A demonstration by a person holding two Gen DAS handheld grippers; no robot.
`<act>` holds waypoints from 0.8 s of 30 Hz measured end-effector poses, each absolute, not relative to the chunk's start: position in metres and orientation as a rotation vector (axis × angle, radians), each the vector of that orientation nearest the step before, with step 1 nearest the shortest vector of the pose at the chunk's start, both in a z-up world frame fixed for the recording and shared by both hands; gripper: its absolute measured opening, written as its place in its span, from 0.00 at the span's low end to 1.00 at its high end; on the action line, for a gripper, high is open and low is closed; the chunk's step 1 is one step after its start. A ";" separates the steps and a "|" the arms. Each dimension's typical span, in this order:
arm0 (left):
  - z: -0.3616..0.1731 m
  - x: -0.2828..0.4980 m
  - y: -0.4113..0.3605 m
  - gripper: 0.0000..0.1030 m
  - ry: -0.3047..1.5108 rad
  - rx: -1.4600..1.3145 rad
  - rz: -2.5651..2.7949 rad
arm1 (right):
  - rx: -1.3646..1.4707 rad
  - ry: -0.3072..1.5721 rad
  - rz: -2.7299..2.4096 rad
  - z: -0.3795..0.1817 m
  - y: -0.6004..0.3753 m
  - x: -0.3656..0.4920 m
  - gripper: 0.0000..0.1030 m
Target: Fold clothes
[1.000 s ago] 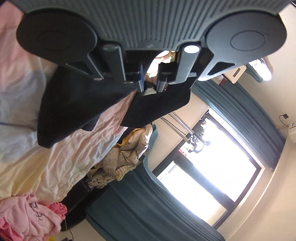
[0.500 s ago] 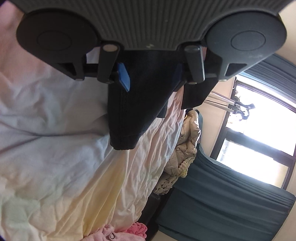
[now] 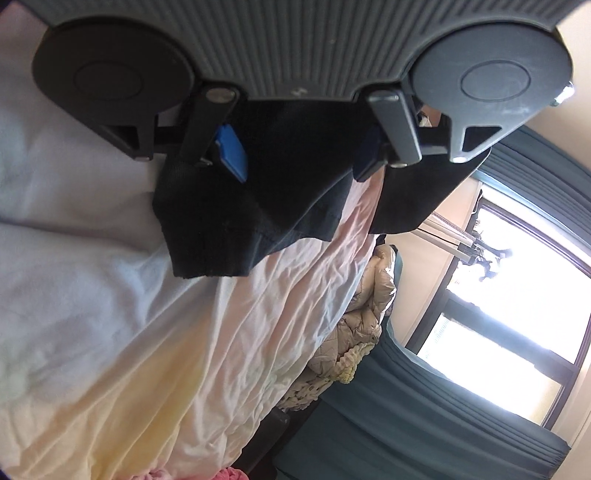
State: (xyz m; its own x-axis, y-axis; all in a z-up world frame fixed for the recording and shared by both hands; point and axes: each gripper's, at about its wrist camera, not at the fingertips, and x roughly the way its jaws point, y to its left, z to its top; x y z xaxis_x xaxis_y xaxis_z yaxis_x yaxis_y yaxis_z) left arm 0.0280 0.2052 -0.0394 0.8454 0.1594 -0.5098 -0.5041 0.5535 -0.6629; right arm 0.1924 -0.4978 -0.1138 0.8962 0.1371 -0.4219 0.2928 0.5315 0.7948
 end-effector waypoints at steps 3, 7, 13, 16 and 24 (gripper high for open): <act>-0.038 0.028 0.203 0.18 0.420 -0.886 0.411 | 1.007 0.487 -0.076 -0.113 -0.498 0.194 0.01; -0.038 0.028 0.204 0.18 0.425 -0.883 0.412 | 1.023 0.399 -0.074 -0.096 -0.503 0.182 0.01; -0.037 0.025 0.205 0.18 0.427 -0.888 0.411 | 1.085 0.282 -0.086 -0.071 -0.530 0.156 0.01; -0.036 0.025 0.204 0.18 0.424 -0.890 0.414 | 1.099 0.336 -0.052 -0.076 -0.539 0.154 0.03; -0.037 0.027 0.202 0.18 0.420 -0.884 0.427 | 1.049 0.425 -0.028 -0.095 -0.523 0.170 0.87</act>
State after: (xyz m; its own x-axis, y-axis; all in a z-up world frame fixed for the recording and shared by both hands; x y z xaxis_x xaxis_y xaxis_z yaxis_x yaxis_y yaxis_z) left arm 0.0266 0.2024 -0.0367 0.8372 0.1815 -0.5159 -0.5188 0.5623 -0.6439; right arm 0.1700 -0.5233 -0.0948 0.9185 0.1778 -0.3532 0.2226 0.5059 0.8334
